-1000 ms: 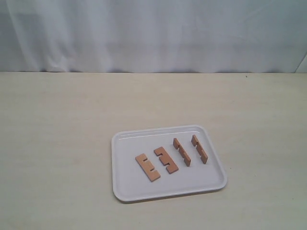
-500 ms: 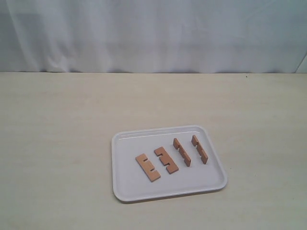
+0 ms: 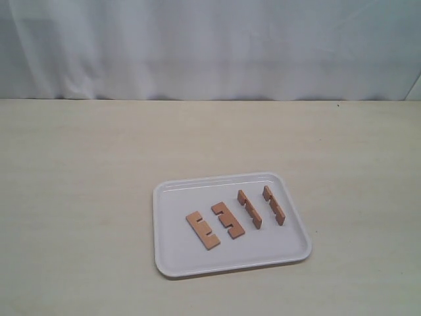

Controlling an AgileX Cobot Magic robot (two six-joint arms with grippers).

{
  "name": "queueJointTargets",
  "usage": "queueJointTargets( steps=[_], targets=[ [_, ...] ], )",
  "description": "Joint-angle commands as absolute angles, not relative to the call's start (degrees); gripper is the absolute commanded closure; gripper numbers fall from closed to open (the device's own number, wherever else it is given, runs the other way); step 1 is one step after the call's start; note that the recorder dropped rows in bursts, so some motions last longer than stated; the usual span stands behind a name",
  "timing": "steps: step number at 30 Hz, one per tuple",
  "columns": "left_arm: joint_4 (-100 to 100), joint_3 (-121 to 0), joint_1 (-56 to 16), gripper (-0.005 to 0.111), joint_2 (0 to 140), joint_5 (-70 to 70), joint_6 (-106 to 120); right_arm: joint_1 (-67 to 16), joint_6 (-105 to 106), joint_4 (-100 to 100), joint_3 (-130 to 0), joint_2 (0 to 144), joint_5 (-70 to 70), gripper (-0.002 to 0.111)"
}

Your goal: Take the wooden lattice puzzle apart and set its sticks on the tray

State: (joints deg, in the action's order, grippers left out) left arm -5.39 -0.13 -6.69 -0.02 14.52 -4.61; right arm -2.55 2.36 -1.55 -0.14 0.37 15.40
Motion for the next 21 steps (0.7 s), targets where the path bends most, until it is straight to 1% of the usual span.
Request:
queueJointTargets(
  steps=[1,21],
  targets=[
    [-5.3,0.0,-6.7,0.107,0.0,14.3,-4.8,-2.1,2.8,-0.5,0.0,0.0,18.7,0.104],
    [-5.3,0.0,-6.7,0.107,0.0,13.9,-4.8,-2.1,2.9,-0.5,0.0,0.0,19.4,0.104]
  ],
)
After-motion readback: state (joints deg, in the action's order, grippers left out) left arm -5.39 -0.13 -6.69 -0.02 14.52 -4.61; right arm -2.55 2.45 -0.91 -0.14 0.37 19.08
